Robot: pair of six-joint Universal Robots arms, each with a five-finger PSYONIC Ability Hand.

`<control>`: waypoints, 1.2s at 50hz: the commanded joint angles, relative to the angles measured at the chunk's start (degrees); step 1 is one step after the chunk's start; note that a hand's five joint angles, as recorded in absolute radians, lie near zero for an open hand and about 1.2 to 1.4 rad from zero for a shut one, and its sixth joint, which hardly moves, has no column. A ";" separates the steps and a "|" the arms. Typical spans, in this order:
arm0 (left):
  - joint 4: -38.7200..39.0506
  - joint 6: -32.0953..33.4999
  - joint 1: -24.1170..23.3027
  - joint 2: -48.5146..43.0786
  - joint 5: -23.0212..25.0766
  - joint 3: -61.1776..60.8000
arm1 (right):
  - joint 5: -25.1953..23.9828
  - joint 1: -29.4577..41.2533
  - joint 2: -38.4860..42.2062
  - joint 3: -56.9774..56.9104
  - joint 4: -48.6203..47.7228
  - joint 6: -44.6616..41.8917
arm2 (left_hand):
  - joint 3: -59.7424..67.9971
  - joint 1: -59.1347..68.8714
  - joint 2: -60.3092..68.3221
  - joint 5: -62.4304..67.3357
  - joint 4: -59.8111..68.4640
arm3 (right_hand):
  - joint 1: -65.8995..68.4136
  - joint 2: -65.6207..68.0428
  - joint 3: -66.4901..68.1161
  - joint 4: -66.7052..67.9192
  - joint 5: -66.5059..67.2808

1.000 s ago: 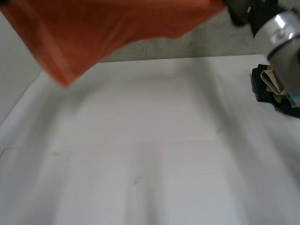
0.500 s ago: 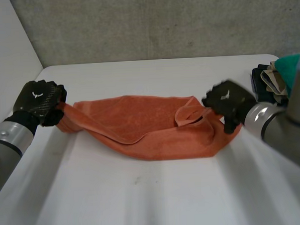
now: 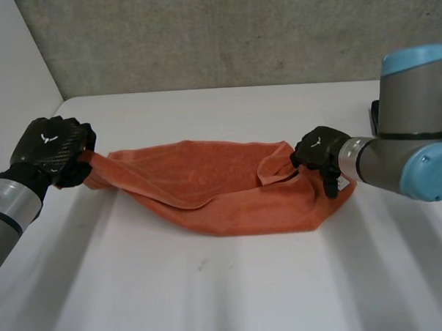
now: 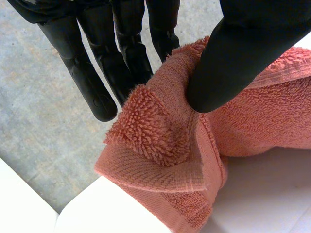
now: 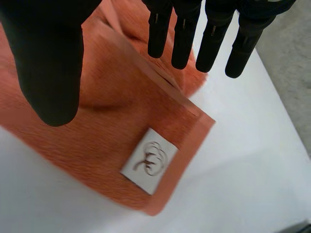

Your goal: Fold the laundry.

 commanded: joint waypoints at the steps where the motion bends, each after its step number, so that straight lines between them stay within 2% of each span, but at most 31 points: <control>1: -0.09 0.02 0.67 -0.21 0.13 0.02 | 0.96 -1.78 3.60 0.00 -8.97 -1.01 | 11.59 14.28 11.37 13.59 11.04 | 4.72 4.06 4.53 5.35 4.06; 10: 0.09 0.02 1.11 -0.30 0.39 0.02 | 1.85 -2.66 8.79 -2.20 -14.25 -1.54 | 11.59 14.28 11.37 13.59 11.04 | 5.72 5.06 5.52 6.34 5.06; 12: -0.09 0.11 1.11 -0.21 0.39 0.02 | 1.67 -2.57 9.49 -2.73 -14.08 -1.54 | 11.59 14.28 11.37 13.59 11.04 | 14.25 13.60 14.06 14.88 13.59; 13: -0.17 0.02 1.11 -0.12 0.39 0.10 | 1.23 -2.57 9.75 -3.08 -13.81 -1.10 | 11.59 14.28 11.37 13.59 11.04 | 31.12 30.47 30.93 31.75 30.47; 15: -0.18 0.02 1.02 -0.03 0.39 0.10 | 0.79 -2.48 9.67 -3.34 -13.46 -0.58 | 11.59 14.28 11.37 13.59 11.04 | 53.02 52.37 52.83 53.65 52.37; 19: -0.44 -0.07 1.11 0.40 0.22 0.81 | 0.79 -2.92 6.43 -3.78 -11.18 2.06 | 11.59 14.28 11.37 13.59 11.04 | 55.88 55.22 55.68 56.50 55.22; 26: -5.70 -1.30 2.51 5.84 0.48 4.84 | -0.09 -10.21 -11.75 1.22 -5.21 4.62 | 11.59 14.28 11.37 13.59 11.04 | 55.88 55.22 55.68 56.50 55.22; 30: -12.99 -2.61 4.62 11.20 1.01 8.71 | -0.26 -14.08 -22.04 4.03 1.90 0.76 | 11.59 14.28 11.37 13.59 11.04 | 55.88 55.22 55.68 56.50 55.22; 35: -26.94 -2.71 7.16 18.05 3.55 13.45 | -1.40 -16.89 -36.00 9.30 12.71 -5.13 | 11.59 14.28 11.37 13.59 11.04 | 55.88 55.22 55.68 56.50 55.22; 40: -37.07 -0.95 9.45 20.01 6.45 14.61 | -5.88 -17.34 -42.10 15.54 13.17 -6.90 | 11.59 14.28 11.37 13.59 11.04 | 55.88 55.22 55.68 56.50 55.22; 45: -42.89 3.96 12.79 15.36 7.69 12.85 | -7.21 -17.86 -40.26 21.52 11.94 -8.65 | 11.59 14.28 11.37 13.59 11.04 | 55.88 55.22 55.68 56.50 55.22; 49: -42.45 9.59 12.01 6.84 7.25 13.28 | -4.40 -15.93 -33.76 22.41 11.85 -11.90 | 11.59 14.28 11.37 13.59 11.04 | 55.88 55.22 55.68 56.50 55.22; 54: -41.05 14.69 7.44 -5.46 3.48 18.11 | 0.69 -13.21 -23.66 19.17 11.24 -11.65 | 11.59 14.28 11.37 13.59 11.04 | 55.88 55.22 55.68 56.50 55.22; 60: -38.06 17.16 0.76 -21.02 -5.05 34.00 | 5.53 -7.94 -11.88 6.87 4.14 -5.51 | 11.59 14.28 11.37 13.59 11.04 | 55.88 55.22 55.68 56.50 55.22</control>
